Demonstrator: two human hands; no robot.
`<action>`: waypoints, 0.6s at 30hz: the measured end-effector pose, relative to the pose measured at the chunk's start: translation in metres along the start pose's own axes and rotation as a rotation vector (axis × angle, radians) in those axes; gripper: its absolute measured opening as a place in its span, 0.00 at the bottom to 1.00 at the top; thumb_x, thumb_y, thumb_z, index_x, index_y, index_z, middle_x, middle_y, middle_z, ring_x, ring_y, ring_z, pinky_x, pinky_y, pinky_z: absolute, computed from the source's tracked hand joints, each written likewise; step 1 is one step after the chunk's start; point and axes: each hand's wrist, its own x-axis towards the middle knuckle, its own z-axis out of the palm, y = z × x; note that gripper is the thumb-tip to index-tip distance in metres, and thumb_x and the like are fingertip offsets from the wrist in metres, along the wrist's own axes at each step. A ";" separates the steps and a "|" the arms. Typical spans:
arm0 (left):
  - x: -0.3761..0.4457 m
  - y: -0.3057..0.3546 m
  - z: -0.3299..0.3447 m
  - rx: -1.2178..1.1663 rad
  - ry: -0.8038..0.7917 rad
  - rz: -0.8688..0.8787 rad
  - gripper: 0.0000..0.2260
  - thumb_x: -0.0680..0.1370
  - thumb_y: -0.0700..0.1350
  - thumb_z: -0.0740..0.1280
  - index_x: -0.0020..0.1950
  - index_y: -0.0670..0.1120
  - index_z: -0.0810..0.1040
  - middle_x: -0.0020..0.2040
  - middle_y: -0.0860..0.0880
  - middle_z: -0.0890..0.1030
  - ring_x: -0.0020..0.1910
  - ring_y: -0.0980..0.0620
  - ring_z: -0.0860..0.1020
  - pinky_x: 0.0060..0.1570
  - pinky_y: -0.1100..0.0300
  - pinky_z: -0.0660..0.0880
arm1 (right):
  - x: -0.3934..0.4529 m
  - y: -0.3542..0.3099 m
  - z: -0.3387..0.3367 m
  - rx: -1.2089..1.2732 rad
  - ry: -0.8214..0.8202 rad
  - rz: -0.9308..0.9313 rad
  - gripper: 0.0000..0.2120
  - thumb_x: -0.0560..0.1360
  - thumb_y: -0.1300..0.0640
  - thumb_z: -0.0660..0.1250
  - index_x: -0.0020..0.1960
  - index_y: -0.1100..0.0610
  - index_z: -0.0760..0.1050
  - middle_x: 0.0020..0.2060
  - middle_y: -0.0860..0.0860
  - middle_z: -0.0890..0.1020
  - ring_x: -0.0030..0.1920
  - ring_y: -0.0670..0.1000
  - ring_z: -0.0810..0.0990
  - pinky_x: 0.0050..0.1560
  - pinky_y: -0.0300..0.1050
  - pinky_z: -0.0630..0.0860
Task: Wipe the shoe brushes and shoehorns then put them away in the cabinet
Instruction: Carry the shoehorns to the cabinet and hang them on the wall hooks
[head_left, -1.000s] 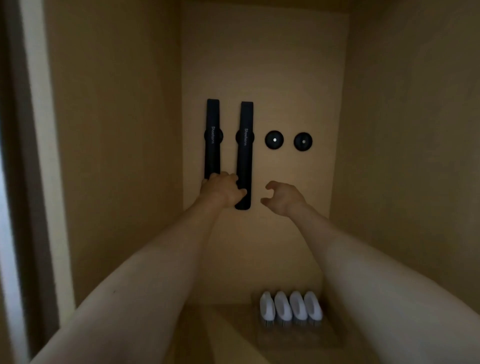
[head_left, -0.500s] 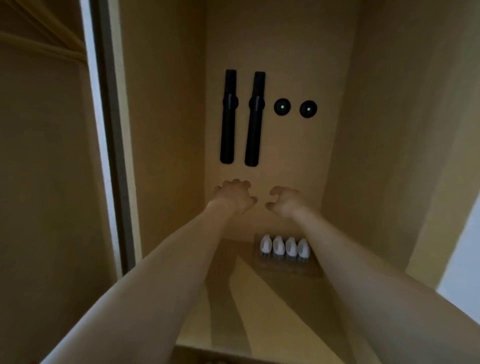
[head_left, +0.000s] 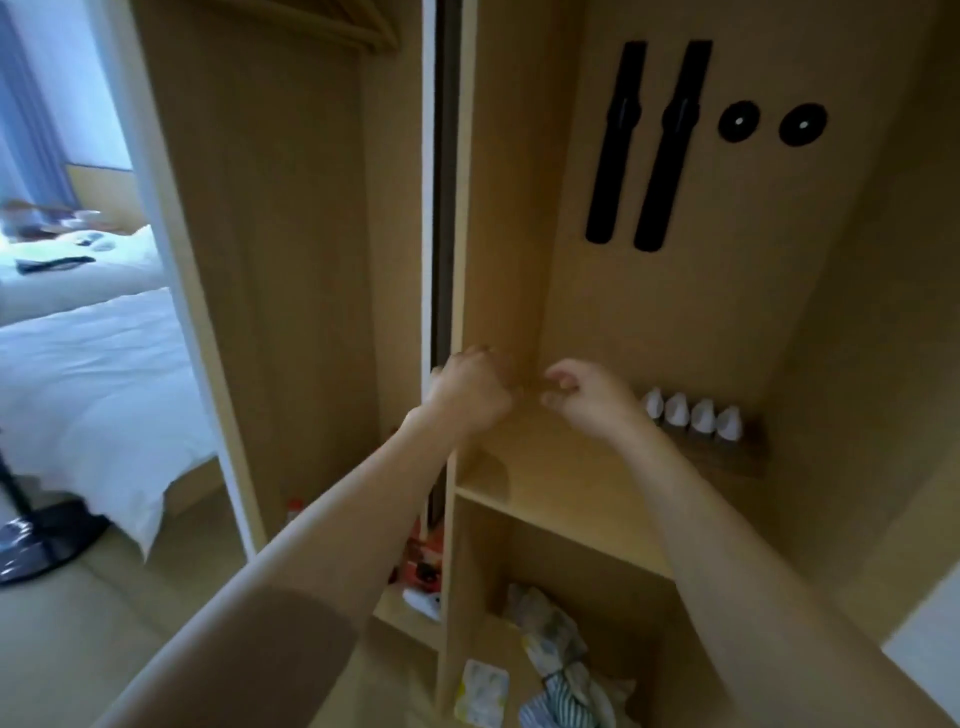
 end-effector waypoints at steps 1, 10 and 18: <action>-0.013 -0.015 -0.005 0.002 0.031 -0.015 0.23 0.77 0.54 0.64 0.71 0.52 0.69 0.68 0.48 0.73 0.66 0.44 0.71 0.63 0.45 0.69 | -0.008 -0.014 0.010 0.022 -0.008 -0.018 0.18 0.78 0.48 0.68 0.67 0.48 0.75 0.64 0.50 0.78 0.63 0.52 0.77 0.53 0.43 0.71; -0.165 -0.149 -0.060 0.025 0.222 -0.197 0.13 0.77 0.55 0.64 0.60 0.54 0.74 0.59 0.52 0.75 0.61 0.46 0.72 0.60 0.46 0.70 | -0.089 -0.156 0.123 0.198 -0.150 -0.198 0.14 0.79 0.48 0.67 0.64 0.48 0.77 0.57 0.45 0.82 0.53 0.45 0.79 0.44 0.38 0.73; -0.288 -0.264 -0.121 0.065 0.339 -0.364 0.19 0.78 0.54 0.66 0.68 0.53 0.73 0.68 0.51 0.75 0.66 0.45 0.72 0.65 0.45 0.69 | -0.142 -0.291 0.221 0.331 -0.291 -0.320 0.12 0.79 0.50 0.68 0.61 0.46 0.78 0.52 0.43 0.82 0.52 0.42 0.80 0.47 0.38 0.78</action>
